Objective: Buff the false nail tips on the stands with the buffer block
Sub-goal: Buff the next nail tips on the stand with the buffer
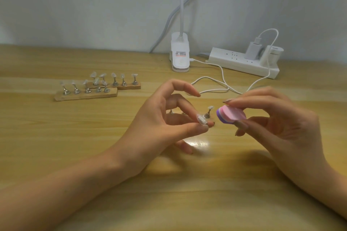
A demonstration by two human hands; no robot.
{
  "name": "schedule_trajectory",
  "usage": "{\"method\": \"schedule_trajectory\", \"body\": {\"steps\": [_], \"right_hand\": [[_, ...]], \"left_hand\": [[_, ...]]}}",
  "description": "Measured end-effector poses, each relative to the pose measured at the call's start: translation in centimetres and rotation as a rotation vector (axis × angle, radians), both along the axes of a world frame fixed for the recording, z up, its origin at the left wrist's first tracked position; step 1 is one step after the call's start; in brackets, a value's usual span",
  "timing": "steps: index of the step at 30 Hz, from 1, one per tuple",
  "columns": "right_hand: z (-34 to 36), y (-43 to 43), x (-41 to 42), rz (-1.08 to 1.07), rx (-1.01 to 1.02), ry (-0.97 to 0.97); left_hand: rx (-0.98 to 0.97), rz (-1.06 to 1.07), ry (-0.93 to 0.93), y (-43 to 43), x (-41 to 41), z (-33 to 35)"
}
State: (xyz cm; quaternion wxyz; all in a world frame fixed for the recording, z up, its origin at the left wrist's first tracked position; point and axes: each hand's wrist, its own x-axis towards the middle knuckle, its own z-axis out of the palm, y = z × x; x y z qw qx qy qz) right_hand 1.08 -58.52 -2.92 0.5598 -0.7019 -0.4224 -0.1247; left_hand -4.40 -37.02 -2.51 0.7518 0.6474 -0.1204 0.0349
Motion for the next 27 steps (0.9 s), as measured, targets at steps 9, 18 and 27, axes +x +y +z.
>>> {"method": "schedule_trajectory", "body": {"steps": [9, 18, 27], "right_hand": [[0.4, 0.2, -0.4, -0.008, -0.106, -0.194], [0.4, 0.7, -1.5, -0.037, -0.206, -0.316], [0.4, 0.4, -0.9, -0.06, -0.171, -0.298]], "left_hand": [[0.094, 0.043, -0.073, -0.1, -0.2, 0.1], [0.149, 0.056, -0.157, 0.0, -0.4, 0.0], [0.071, 0.058, -0.096, -0.3, -0.5, -0.1]]}}
